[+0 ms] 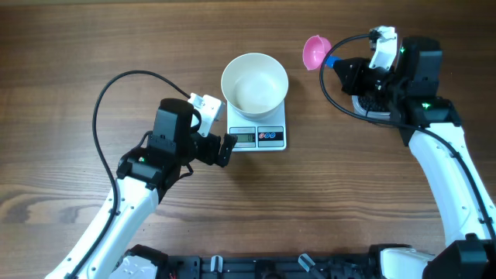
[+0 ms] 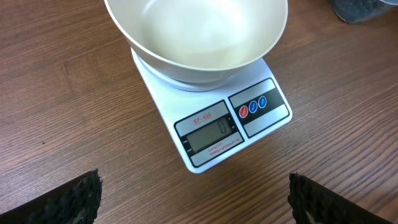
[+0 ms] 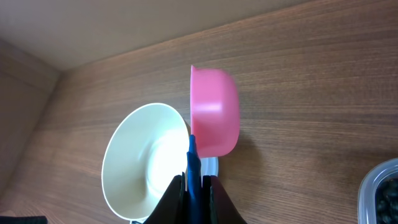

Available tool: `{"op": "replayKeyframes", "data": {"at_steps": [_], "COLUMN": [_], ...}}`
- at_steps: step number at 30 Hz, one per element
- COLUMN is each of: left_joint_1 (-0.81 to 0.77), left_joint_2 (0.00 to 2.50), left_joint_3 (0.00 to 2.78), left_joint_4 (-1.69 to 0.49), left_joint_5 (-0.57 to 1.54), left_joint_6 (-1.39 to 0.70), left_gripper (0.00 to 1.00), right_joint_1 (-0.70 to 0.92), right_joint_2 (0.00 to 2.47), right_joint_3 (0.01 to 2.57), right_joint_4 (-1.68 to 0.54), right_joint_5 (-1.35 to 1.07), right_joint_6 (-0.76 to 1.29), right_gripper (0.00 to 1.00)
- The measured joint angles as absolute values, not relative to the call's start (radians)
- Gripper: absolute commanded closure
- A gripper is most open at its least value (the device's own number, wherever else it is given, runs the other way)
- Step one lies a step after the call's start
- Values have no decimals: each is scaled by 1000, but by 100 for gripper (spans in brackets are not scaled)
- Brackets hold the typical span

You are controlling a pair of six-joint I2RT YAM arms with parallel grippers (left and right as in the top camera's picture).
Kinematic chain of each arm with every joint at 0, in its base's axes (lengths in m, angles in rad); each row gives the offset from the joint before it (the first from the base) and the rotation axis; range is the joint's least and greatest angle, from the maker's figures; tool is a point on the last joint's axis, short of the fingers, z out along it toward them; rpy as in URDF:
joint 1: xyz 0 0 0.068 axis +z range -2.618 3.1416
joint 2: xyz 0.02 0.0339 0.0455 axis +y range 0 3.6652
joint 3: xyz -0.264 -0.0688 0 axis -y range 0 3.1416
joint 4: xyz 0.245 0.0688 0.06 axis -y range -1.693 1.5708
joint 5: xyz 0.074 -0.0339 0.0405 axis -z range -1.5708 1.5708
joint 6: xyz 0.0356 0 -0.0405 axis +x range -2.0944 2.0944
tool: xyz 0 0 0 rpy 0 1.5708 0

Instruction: Scoop item into bowl and weigh 150g on scale

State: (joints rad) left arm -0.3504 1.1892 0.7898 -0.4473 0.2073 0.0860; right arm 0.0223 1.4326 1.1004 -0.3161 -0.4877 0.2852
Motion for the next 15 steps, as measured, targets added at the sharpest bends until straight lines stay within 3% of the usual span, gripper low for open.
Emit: {"op": "replayKeyframes", "data": {"at_steps": [15], "left_joint_1": [-350], "left_joint_2": [1189], "left_joint_3": [790], "left_joint_4": [-449], "left_joint_5": [207], "left_joint_6": [90], "left_gripper": [0], "right_joint_1": [22], "right_joint_2": [1433], "right_joint_3": [1100], "right_joint_4": [-329], "right_joint_5": [-488], "right_joint_6": [282], "right_gripper": [96]}}
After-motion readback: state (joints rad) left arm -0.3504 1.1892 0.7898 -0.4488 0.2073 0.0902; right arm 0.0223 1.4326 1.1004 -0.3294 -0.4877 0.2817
